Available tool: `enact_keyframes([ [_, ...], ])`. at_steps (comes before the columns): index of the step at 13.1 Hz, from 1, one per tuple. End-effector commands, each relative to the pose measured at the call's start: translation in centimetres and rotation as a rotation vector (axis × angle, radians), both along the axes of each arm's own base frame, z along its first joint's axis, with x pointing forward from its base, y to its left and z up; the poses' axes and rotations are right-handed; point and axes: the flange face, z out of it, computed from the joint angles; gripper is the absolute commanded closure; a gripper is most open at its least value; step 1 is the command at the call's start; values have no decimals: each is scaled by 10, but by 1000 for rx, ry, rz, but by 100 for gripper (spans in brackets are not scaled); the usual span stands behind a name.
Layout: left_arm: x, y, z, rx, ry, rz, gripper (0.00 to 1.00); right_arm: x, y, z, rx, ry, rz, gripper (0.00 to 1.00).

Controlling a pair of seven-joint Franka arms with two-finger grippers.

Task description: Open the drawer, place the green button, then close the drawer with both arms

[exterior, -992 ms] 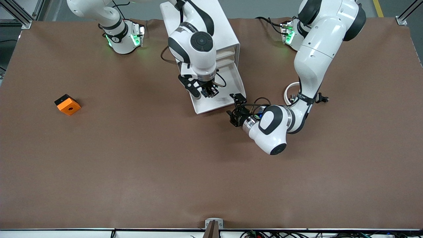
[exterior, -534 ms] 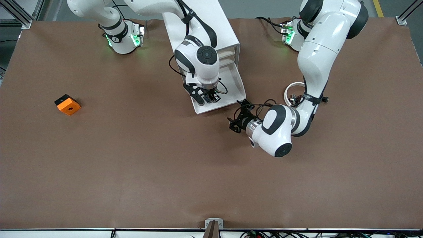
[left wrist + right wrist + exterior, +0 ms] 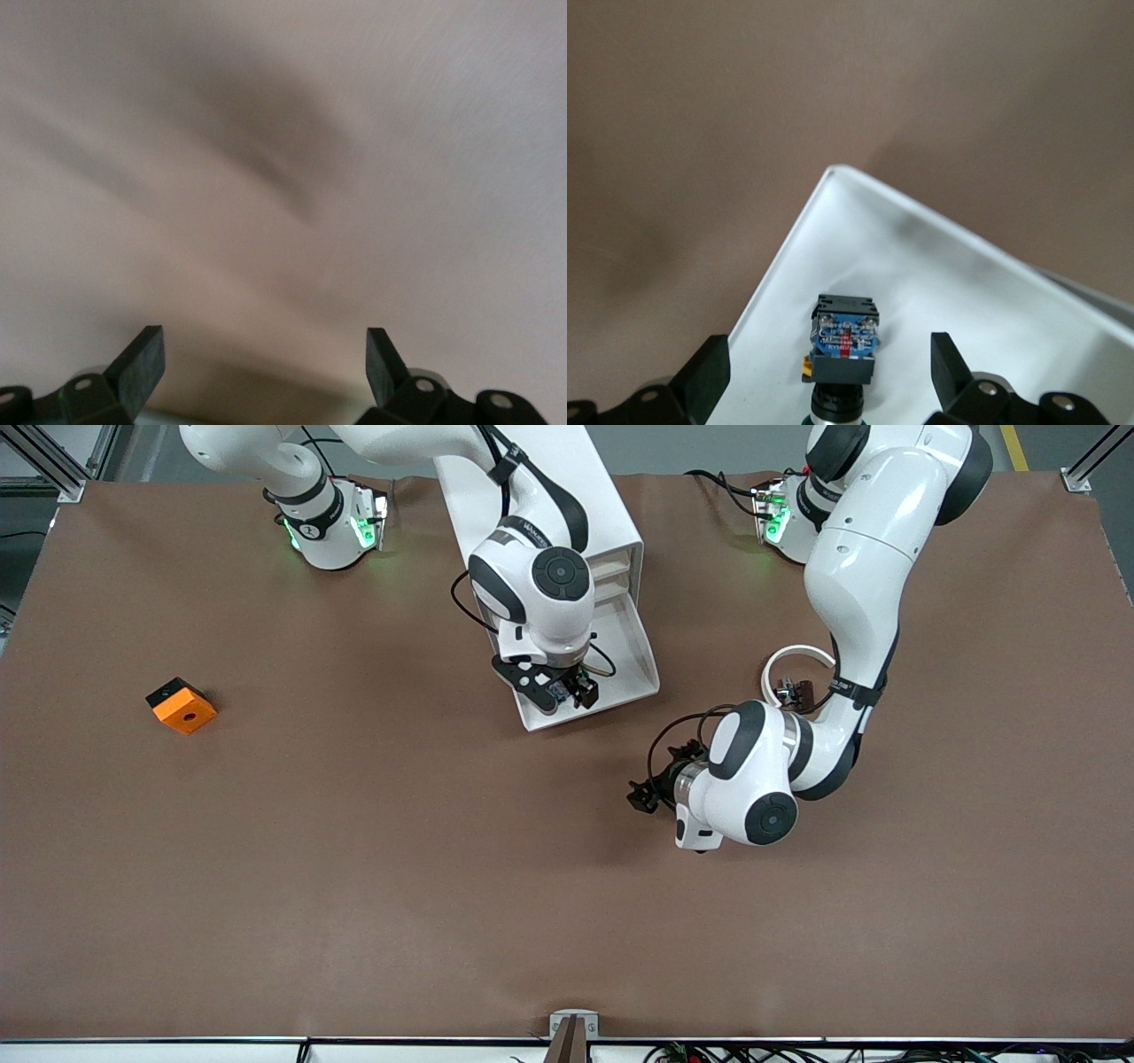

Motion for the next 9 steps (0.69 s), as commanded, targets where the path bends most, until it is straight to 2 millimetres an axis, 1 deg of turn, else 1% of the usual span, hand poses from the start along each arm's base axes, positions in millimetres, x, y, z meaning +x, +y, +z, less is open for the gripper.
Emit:
enact_keyframes([
  [1, 4, -3, 28, 82, -144, -109, 0, 42, -30, 52, -8, 65, 101, 0],
  [2, 5, -5, 31, 83, -159, -112, 0, 56, -47, 62, -10, 84, 138, 0],
  [3, 4, -8, 42, 76, -173, -114, 0, 69, -70, 80, -2, 96, 184, 0],
  [4, 4, -10, 50, 80, -189, -123, 0, 83, -95, 95, 8, 101, 226, 0],
  [5, 3, -12, 52, 85, -204, -146, 0, 95, -118, 109, 23, 103, 283, 0],
  [6, 4, -11, 65, 98, -232, -166, 0, 109, -148, 123, 33, 108, 325, 0],
  [7, -2, -24, 77, 106, -269, -202, 0, 122, -179, 134, 45, 114, 355, 0],
  [8, -8, -38, 84, 93, -295, -222, 0, 133, -209, 145, 53, 112, 392, 0],
  [9, -12, -45, 84, 94, -301, -237, 0, 144, -241, 154, 60, 116, 438, 0],
])
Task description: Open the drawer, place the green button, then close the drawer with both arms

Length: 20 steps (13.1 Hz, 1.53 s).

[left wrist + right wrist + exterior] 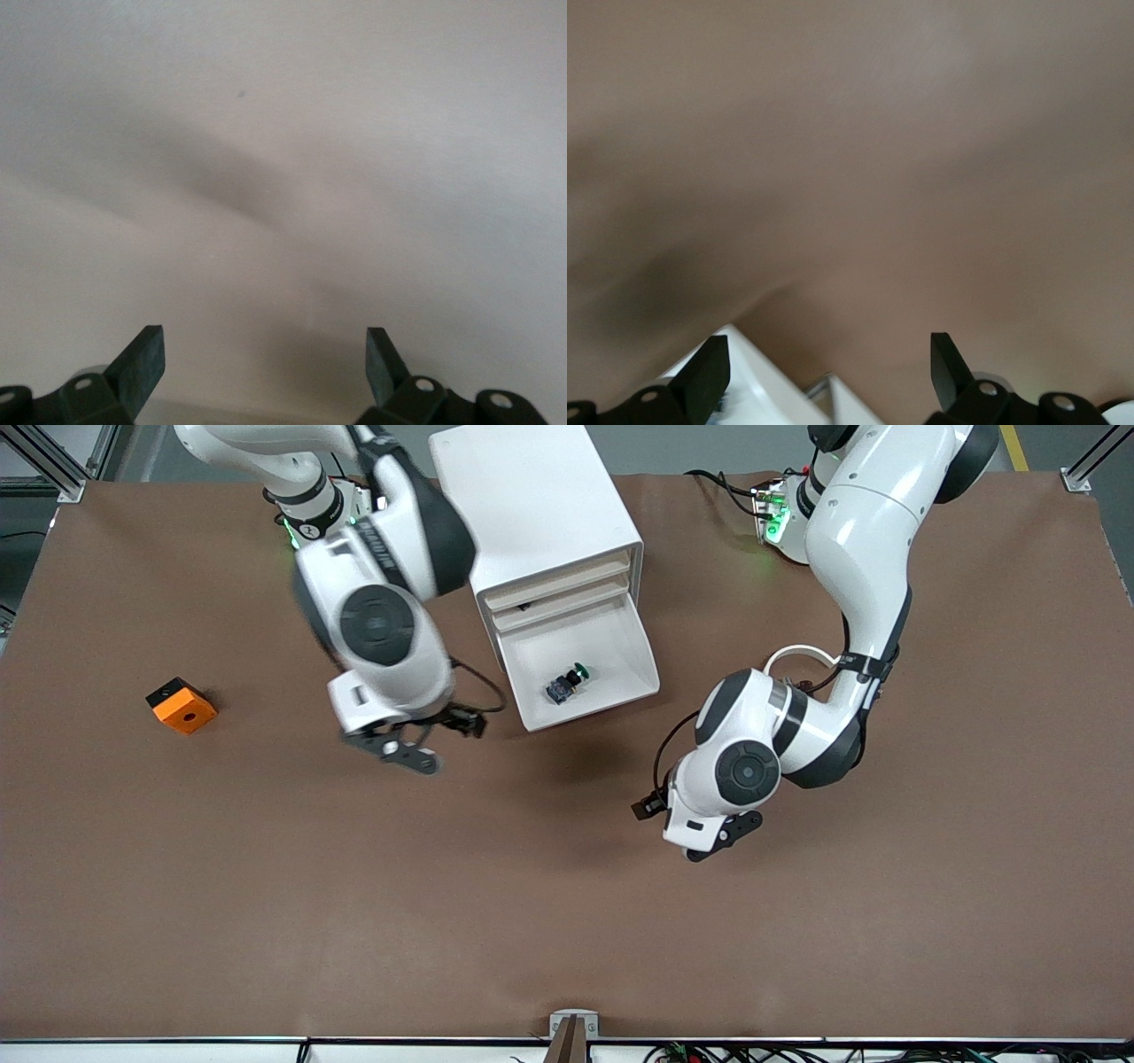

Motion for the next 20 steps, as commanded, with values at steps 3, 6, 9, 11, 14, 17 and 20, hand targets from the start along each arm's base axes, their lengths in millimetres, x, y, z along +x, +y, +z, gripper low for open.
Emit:
enact_keyframes([
  [3, -33, -43, 5, 22, -30, -87, 0, 35, -137, 44, 68, 0, 172, 0],
  [6, -63, -69, -7, 38, -10, -138, 0, 48, -224, 63, 72, -23, 277, 0],
  [9, -84, -93, -18, 58, -17, -182, 0, 54, -298, 66, 95, -17, 361, 0],
  [11, -93, -101, -26, 77, -32, -165, 0, 56, -328, 81, 90, -50, 317, 0],
  [14, -114, -112, -42, 90, -15, -198, 0, 51, -343, 95, 85, -33, 282, 0],
  [17, -133, -124, -54, 54, -21, -220, 0, 42, -366, 137, 82, -47, 245, 0],
  [20, -151, -136, -56, 21, -3, -238, 0, 24, -362, 172, 100, -84, 241, 0],
])
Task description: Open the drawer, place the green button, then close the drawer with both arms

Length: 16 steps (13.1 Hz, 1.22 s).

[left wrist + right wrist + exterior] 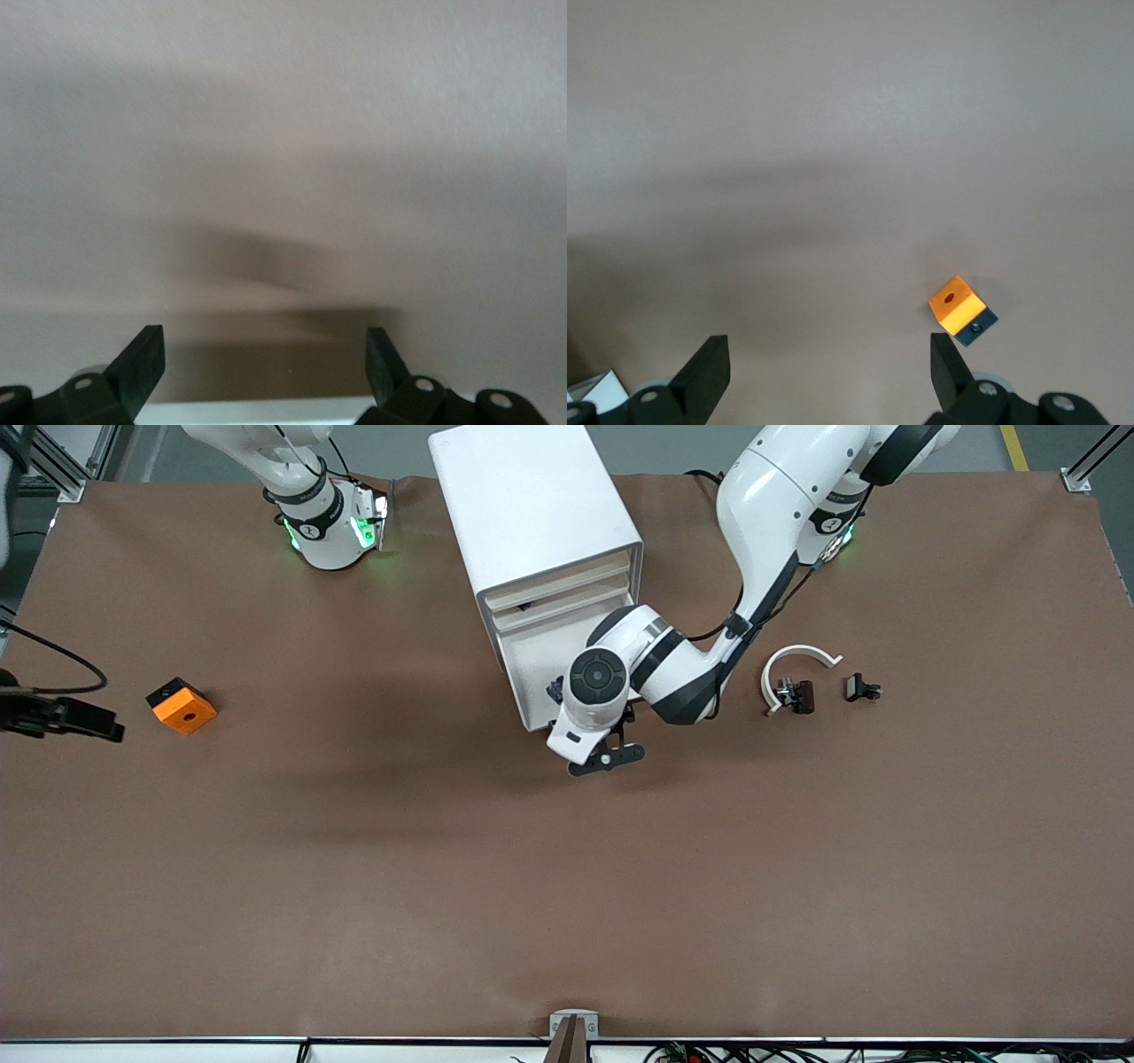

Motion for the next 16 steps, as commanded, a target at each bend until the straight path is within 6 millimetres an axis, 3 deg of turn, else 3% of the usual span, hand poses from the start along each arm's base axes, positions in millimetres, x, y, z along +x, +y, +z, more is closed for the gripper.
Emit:
enact_keyframes([
  [1, -18, -3, 4, -5, 4, -3, 0, -20, 1, 28, 18, -20, -5, 0],
  [4, -34, -10, -2, -9, 44, 13, 0, -42, -3, 45, 23, -56, -11, 0],
  [8, -57, -20, -4, -31, 111, 40, 0, -75, -3, 38, 24, -58, -14, 0],
  [10, -63, -24, -4, -30, 127, 72, 0, -92, -5, 48, 25, -87, -22, 0],
  [16, -95, -44, -12, -23, 179, 90, 0, -94, -5, 49, 25, -78, -11, 0],
])
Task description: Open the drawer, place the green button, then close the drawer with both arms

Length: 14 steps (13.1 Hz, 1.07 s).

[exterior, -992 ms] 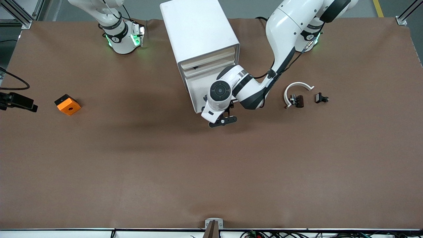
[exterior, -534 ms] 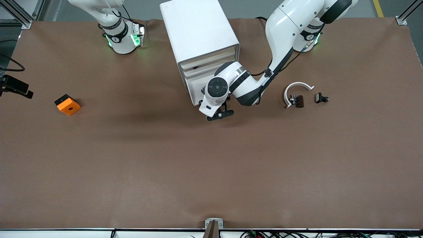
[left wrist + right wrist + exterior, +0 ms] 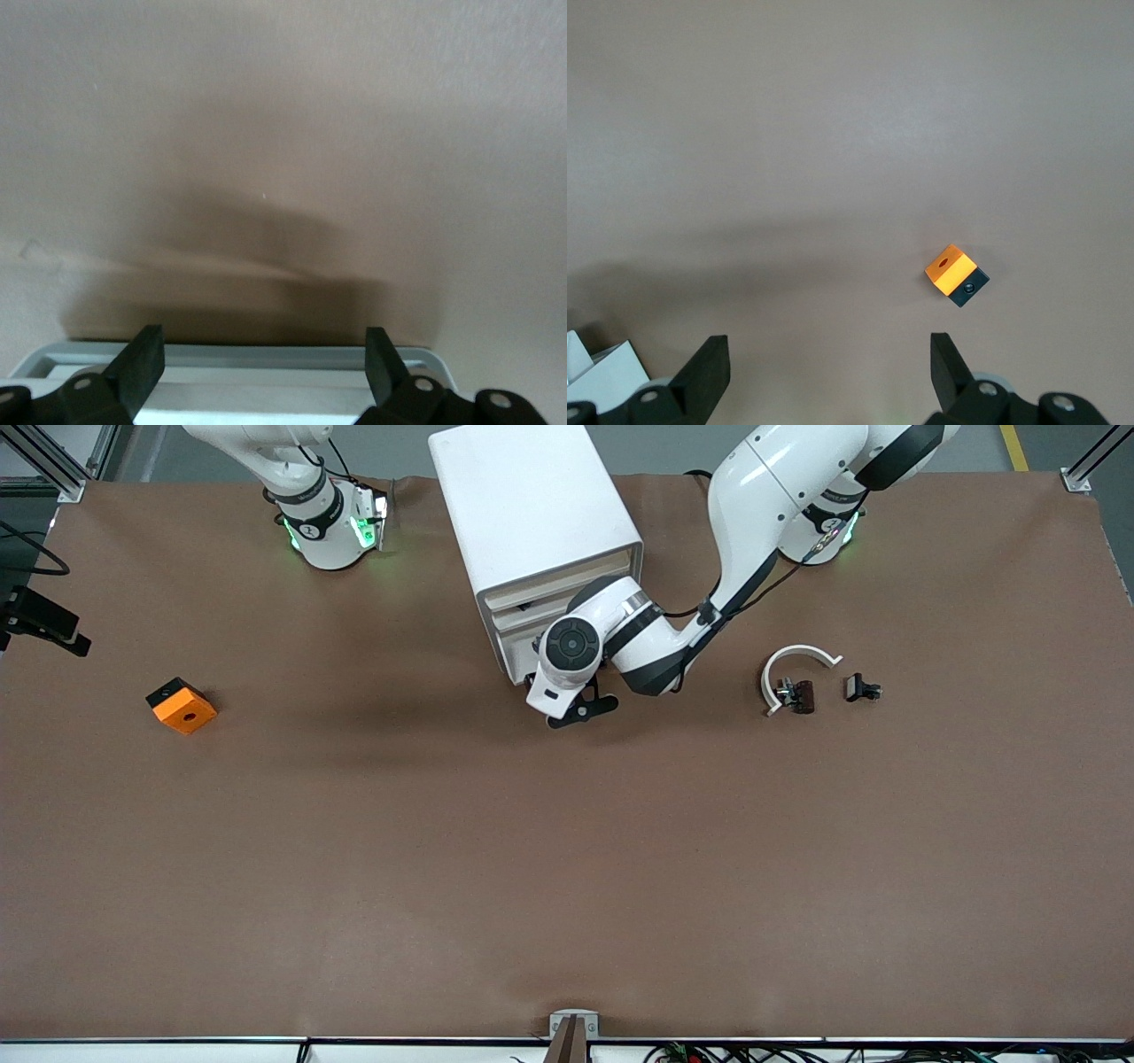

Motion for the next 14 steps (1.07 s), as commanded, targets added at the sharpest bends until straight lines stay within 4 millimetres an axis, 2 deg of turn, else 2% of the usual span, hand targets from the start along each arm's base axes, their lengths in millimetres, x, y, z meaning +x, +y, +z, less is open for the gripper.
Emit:
enact_keyframes([
  [1, -16, -11, 3, -11, 17, 11, 0, -6, -1, 2, 11, -14, -6, 0],
  [3, -26, -18, 0, -11, 37, 12, 0, -7, -10, 1, 14, -13, -25, 0],
  [8, -47, -29, -8, -3, 80, 10, 0, -9, -19, 3, 36, -21, -84, 0],
  [14, -47, -32, -7, -8, 81, 9, 0, -14, -14, 5, 37, -24, -108, 0],
])
